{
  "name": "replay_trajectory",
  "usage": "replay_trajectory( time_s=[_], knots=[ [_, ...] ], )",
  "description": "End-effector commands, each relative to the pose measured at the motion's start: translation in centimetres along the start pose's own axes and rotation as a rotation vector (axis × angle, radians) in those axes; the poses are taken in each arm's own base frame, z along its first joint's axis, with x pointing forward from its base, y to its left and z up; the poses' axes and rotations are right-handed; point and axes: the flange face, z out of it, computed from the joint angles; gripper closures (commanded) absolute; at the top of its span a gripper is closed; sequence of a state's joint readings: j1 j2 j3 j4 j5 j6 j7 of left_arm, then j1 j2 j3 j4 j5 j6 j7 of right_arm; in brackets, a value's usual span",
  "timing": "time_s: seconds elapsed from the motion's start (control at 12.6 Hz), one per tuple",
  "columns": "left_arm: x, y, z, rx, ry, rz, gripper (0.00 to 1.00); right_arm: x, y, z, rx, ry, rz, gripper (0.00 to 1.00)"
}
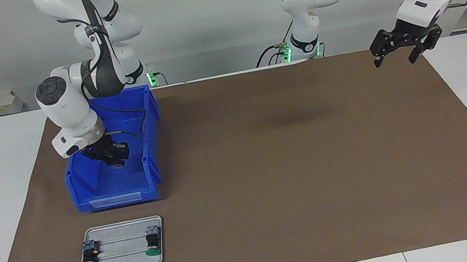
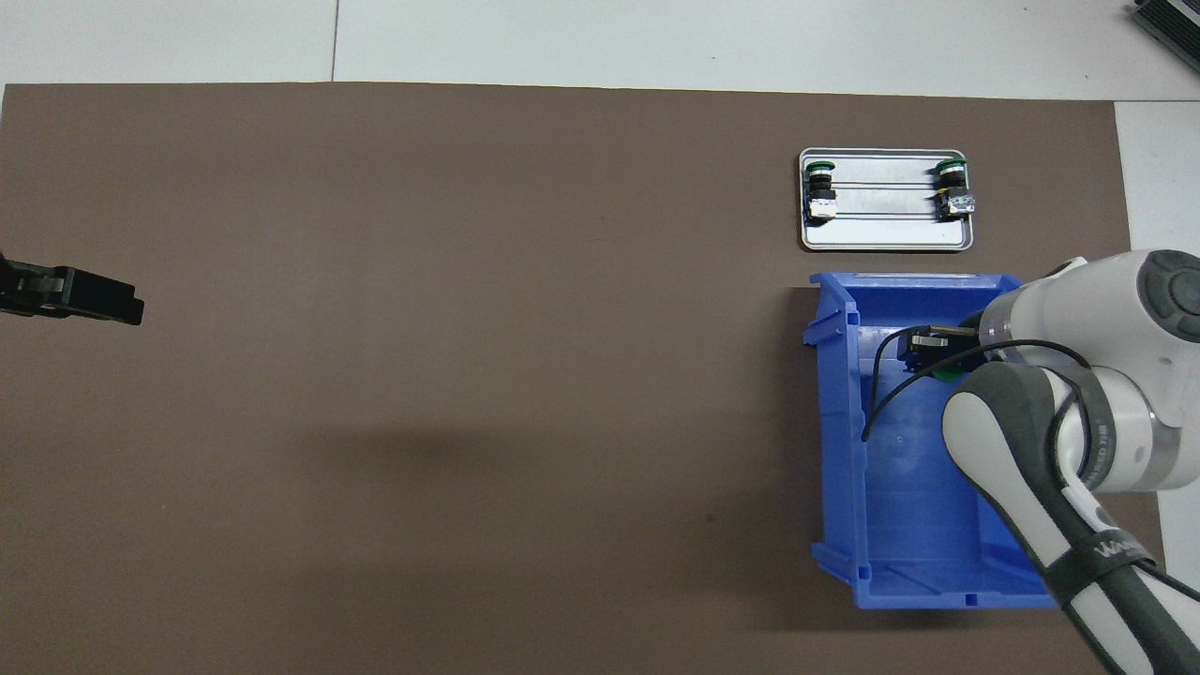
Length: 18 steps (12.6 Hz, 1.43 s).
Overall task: Place and press button with both arms
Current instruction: 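Open the right gripper to drop the cap into the bin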
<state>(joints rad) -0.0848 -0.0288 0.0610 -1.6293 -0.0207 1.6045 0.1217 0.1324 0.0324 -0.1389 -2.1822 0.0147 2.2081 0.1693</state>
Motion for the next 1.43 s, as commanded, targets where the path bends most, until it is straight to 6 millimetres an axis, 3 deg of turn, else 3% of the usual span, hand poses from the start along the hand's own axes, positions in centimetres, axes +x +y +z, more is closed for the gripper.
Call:
replay_trajectory(
  time_s=[0.0, 0.32, 0.56, 0.72, 0.88, 1.03, 1.35],
  knots=[
    [-0.9, -0.3, -0.1, 0.019, 0.009, 0.006, 0.0, -1.1, 0.4, 1.5, -0.003, 0.042, -0.022, 1.0],
    [-0.9, -0.3, -0.1, 0.019, 0.007, 0.006, 0.0, -1.1, 0.3, 4.2, -0.005, 0.057, -0.017, 1.0],
    [-0.9, -0.3, -0.1, 0.019, 0.007, 0.006, 0.0, -1.2, 0.2, 4.4, -0.005, 0.057, -0.021, 1.0],
    [-0.9, -0.3, -0.1, 0.019, 0.009, 0.006, 0.0, -1.2, 0.3, 4.4, -0.006, 0.057, -0.025, 0.75],
    [-0.9, -0.3, -0.1, 0.019, 0.007, 0.006, 0.0, -1.1, 0.2, 4.4, -0.006, 0.059, -0.025, 0.4],
    [-0.9, -0.3, -0.1, 0.019, 0.009, 0.006, 0.0, -1.0, 0.0, 4.3, -0.005, 0.06, -0.025, 0.19],
    [-0.9, -0.3, -0.1, 0.019, 0.009, 0.006, 0.0, -0.2, -0.2, 3.5, -0.004, 0.076, -0.022, 0.1]
  ],
)
